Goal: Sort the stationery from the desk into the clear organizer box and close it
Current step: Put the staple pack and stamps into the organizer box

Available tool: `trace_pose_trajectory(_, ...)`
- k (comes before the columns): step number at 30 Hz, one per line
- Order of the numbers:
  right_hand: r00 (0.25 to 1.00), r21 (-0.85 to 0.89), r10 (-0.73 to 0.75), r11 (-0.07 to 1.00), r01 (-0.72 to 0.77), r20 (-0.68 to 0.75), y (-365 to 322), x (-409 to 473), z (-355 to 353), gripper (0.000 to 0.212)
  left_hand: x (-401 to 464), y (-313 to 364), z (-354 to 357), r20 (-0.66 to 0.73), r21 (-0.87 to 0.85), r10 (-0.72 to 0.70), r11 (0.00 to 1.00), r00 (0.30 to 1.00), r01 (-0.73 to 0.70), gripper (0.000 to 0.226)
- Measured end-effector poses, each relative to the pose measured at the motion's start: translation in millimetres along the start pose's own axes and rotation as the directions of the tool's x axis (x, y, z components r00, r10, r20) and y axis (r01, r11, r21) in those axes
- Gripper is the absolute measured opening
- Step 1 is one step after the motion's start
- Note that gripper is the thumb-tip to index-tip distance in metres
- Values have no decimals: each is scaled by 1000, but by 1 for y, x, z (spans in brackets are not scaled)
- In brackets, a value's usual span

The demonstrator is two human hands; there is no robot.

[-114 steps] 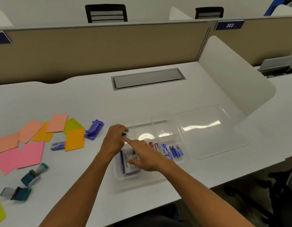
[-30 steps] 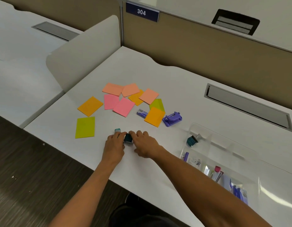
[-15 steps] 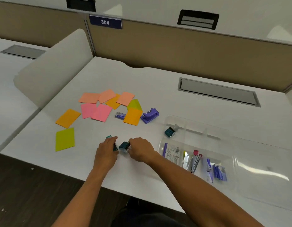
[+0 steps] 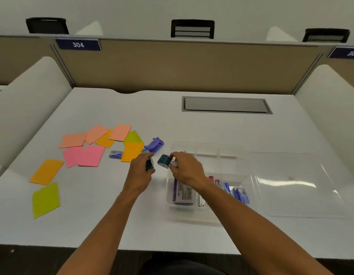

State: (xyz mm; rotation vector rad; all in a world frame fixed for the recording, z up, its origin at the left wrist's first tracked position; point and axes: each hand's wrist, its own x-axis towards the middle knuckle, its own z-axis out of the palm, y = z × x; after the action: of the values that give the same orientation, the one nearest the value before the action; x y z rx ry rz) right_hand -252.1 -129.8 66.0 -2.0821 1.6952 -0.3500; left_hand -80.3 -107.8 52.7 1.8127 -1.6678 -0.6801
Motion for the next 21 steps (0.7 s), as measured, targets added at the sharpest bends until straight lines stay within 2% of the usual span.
trace_pose_trajectory(5, 994, -105, 95, 990, -99, -45, 34, -4, -13, 33, 24, 27, 26, 138, 20, 95, 995, 986, -98, 60)
trace_pose_trajectory(10, 988, -171, 137, 974, -147, -73, 46, -5, -14, 33, 45, 44, 45, 221, 166, 180, 962, 959, -219, 60)
trace_pose_trajectory(21, 990, -323, 90, 939, -121, -110, 51, 3, -10, 23, 61, 43, 69, 346, 337, 251, 866, 904, -370, 45)
